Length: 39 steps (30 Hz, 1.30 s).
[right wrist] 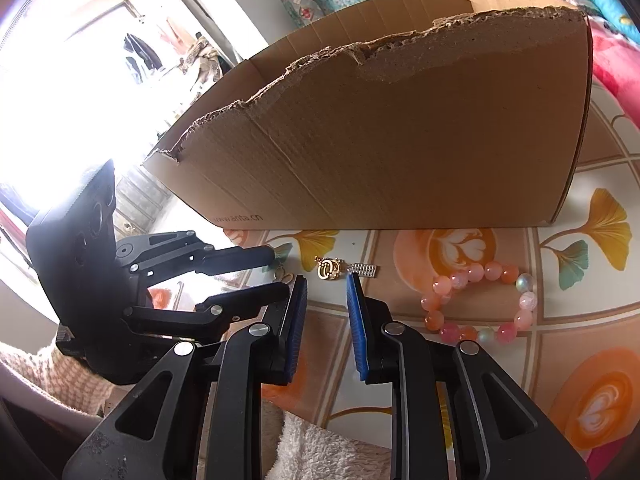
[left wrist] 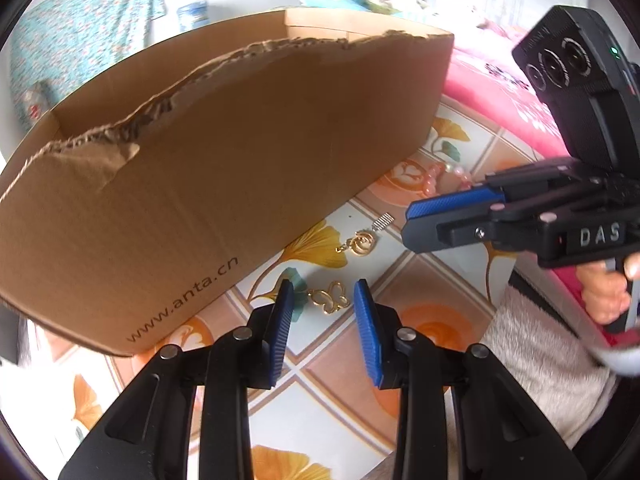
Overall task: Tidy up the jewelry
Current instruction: 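Position the open right gripper around the gold double ring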
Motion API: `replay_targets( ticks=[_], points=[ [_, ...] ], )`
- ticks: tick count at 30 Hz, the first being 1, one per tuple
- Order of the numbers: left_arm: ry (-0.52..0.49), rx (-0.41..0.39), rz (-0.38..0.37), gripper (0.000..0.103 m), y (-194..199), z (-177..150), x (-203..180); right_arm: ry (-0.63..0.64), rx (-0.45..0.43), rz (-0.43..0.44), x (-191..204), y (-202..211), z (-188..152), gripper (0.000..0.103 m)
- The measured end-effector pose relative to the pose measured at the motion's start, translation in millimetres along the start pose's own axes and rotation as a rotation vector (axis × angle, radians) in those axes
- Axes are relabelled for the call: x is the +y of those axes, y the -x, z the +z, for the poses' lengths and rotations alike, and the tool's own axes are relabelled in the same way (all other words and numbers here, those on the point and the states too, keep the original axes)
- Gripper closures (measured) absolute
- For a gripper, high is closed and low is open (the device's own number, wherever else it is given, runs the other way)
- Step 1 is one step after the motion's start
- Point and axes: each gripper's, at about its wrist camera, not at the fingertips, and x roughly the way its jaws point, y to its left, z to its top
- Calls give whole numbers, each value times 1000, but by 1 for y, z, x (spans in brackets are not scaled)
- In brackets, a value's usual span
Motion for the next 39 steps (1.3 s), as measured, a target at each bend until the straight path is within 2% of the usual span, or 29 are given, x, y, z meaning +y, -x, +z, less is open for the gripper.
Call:
replay_targets(
  ticks=[8, 12, 16, 24, 31, 36, 39],
  points=[
    [-157, 22, -101, 73, 1, 3, 17, 0, 14, 1, -2, -3, 2, 81],
    [-196, 23, -165, 73, 3, 3, 19, -5, 27, -1, -1, -10, 5, 81],
    [-246, 48, -150, 73, 0, 1, 15, 2, 36, -3, 1, -14, 8, 81],
    [-193, 52, -190, 73, 2, -1, 5, -7, 31, 9, 1, -16, 12, 81],
    [-64, 57, -209, 73, -5, 7, 13, -6, 19, 15, -4, -8, 10, 81],
    [34, 79, -295, 73, -4, 9, 18, -21, 8, 25, -9, -3, 7, 81],
    [68, 83, -318, 73, -5, 9, 18, -27, 2, 30, -11, 0, 6, 81]
  ],
)
